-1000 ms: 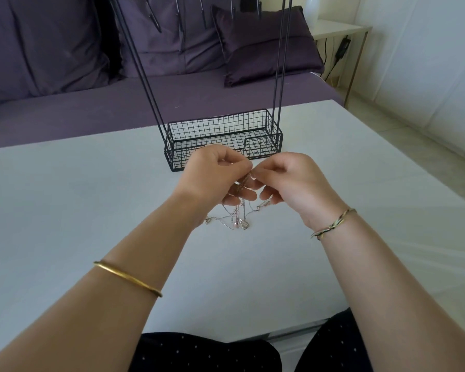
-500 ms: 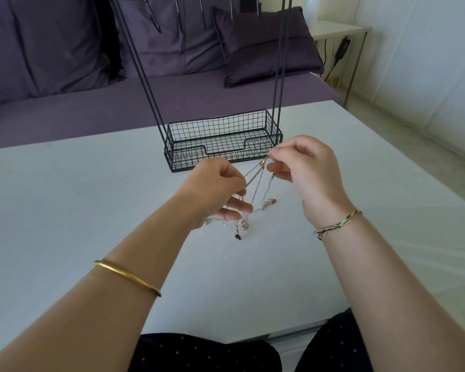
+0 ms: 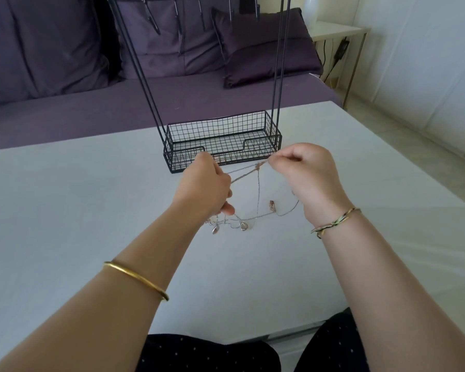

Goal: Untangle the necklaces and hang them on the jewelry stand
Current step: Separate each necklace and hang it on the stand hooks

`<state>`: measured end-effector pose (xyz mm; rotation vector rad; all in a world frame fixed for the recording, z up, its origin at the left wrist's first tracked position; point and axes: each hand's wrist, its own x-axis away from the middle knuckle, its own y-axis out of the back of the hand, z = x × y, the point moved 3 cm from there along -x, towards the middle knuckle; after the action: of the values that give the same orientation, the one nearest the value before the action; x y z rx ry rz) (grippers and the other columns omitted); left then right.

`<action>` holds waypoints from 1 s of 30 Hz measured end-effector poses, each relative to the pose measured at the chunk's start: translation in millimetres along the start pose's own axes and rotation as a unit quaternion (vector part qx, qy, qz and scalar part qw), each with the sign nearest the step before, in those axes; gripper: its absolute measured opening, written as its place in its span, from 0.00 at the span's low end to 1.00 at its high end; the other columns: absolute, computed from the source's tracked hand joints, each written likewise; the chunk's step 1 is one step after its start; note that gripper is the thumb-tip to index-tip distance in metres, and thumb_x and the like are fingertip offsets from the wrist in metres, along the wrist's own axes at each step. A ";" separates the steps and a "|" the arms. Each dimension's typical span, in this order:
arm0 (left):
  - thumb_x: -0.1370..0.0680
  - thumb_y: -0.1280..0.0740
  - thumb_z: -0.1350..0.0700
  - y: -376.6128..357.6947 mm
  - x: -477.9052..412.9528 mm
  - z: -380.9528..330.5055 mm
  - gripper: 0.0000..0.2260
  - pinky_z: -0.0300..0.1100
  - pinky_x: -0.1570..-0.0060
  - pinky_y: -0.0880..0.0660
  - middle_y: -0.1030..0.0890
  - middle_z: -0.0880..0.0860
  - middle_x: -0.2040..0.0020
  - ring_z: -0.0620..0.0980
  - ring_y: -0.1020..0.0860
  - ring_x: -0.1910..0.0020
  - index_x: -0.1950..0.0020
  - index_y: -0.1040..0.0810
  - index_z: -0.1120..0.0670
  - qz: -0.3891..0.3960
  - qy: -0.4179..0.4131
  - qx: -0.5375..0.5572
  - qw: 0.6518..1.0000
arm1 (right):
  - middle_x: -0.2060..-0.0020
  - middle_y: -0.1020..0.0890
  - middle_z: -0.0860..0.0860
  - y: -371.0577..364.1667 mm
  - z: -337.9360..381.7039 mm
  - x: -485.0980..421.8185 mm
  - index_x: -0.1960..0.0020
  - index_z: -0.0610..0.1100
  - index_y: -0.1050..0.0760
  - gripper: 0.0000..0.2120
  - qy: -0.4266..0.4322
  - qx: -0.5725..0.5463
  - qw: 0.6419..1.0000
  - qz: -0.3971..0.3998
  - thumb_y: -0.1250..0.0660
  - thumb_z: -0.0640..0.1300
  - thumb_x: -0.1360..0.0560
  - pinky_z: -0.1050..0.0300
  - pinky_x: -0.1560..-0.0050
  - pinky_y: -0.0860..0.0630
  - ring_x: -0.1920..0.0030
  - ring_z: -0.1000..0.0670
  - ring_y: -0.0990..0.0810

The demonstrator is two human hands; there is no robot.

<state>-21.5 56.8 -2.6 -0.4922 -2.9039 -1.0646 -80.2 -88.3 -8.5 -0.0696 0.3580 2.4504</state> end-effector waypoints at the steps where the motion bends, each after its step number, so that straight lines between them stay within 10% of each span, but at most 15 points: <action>1: 0.23 0.49 0.65 0.0 -0.3 -1.0 0.08 0.37 0.78 0.34 0.20 0.55 0.60 0.46 0.23 0.80 0.52 0.31 0.59 -0.005 0.000 0.012 1.000 | 0.78 0.27 0.59 -1.0 -0.2 1.1 0.66 0.47 0.23 0.10 0.004 0.005 1.000 0.014 0.31 0.37 0.28 0.70 0.75 0.37 0.78 0.62 0.32; 14: 0.25 0.30 0.55 -2.9 5.9 -4.2 0.04 0.37 0.73 0.34 0.31 0.50 0.71 0.46 0.33 0.73 0.55 0.19 0.54 0.072 0.004 0.106 0.992 | 0.84 0.31 0.66 -2.6 2.2 3.5 0.58 0.43 0.18 0.03 0.042 0.028 0.997 0.060 0.31 0.38 0.28 0.73 0.76 0.39 0.78 0.65 0.30; 26: 0.22 0.37 0.57 -6.0 2.8 -5.5 0.05 0.33 0.78 0.37 0.32 0.48 0.71 0.46 0.33 0.75 0.59 0.26 0.52 0.050 0.006 0.157 0.986 | 0.61 0.18 0.44 -10.4 0.2 5.4 0.60 0.41 0.19 0.03 -0.002 0.058 0.994 0.096 0.31 0.40 0.30 0.60 0.66 0.31 0.64 0.52 0.26; 30: 0.22 0.37 0.58 -4.7 3.4 -6.7 0.05 0.34 0.78 0.37 0.32 0.49 0.71 0.45 0.34 0.79 0.57 0.26 0.53 0.049 0.001 0.171 0.984 | 0.69 0.26 0.49 -11.6 -0.5 5.1 0.58 0.35 0.21 0.07 -0.003 0.075 0.991 0.113 0.33 0.40 0.29 0.63 0.72 0.37 0.69 0.53 0.32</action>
<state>-26.7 50.2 0.0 -0.6052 -2.9332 -0.5368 -77.0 -76.7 -12.4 0.0461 0.5739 2.6357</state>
